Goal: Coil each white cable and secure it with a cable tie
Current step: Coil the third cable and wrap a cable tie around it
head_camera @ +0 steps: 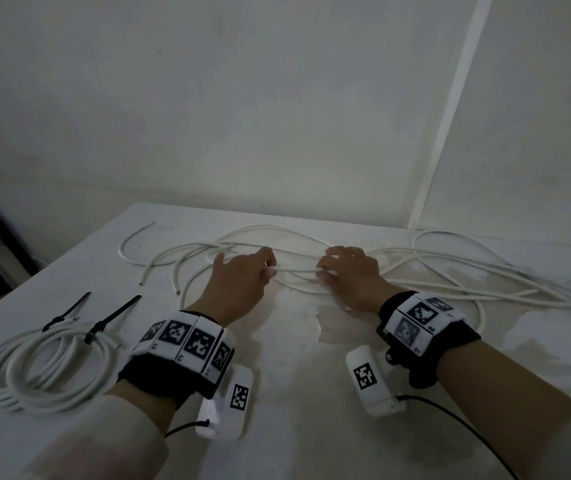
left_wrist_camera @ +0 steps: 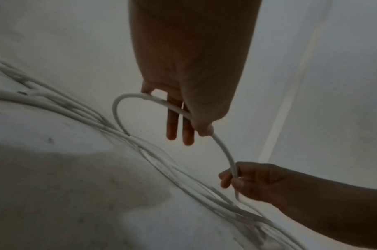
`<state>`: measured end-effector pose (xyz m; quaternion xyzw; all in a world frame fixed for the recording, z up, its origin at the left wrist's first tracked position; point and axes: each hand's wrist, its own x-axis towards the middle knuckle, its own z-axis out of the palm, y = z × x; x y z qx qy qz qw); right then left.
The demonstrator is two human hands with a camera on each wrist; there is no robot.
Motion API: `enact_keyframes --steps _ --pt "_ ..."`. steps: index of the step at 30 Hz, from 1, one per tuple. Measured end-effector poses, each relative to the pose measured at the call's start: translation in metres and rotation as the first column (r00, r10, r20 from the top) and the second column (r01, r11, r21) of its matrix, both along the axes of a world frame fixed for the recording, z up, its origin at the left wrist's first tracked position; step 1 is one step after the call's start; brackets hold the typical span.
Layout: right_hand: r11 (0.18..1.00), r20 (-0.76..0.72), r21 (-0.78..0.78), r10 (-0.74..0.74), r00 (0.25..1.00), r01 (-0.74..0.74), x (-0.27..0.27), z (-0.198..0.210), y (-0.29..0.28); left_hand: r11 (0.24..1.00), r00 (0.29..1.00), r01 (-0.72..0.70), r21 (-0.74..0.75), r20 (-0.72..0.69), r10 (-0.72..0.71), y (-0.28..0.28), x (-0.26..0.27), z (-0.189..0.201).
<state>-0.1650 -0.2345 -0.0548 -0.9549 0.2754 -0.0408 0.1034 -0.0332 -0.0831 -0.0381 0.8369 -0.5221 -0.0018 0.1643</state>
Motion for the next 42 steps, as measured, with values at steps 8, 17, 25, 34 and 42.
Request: enact_keyframes --steps 8,17,25,34,42 --pt "0.99 0.397 -0.034 0.139 0.907 -0.137 -0.055 0.031 0.0 0.959 0.991 0.134 -0.249 0.042 -0.128 0.03 -0.007 0.021" --pt "0.993 0.557 -0.117 0.067 0.828 -0.002 -0.135 0.088 0.003 0.924 0.995 0.096 -0.37 0.004 -0.102 0.063 -0.029 0.041" --pt "0.988 0.634 -0.095 -0.032 0.773 0.118 -0.193 0.108 -0.002 0.917 0.989 0.039 -0.397 -0.114 -0.091 0.079 -0.052 0.05" --pt "0.982 0.615 -0.126 -0.032 0.788 0.138 -0.217 0.095 -0.001 0.838 0.995 -0.051 -0.543 -0.1 -0.004 0.077 -0.076 0.06" --pt "0.961 0.289 -0.274 0.04 0.957 0.043 -0.195 0.072 0.005 0.627 0.929 -0.154 -0.764 -0.329 -0.172 0.054 -0.113 0.073"
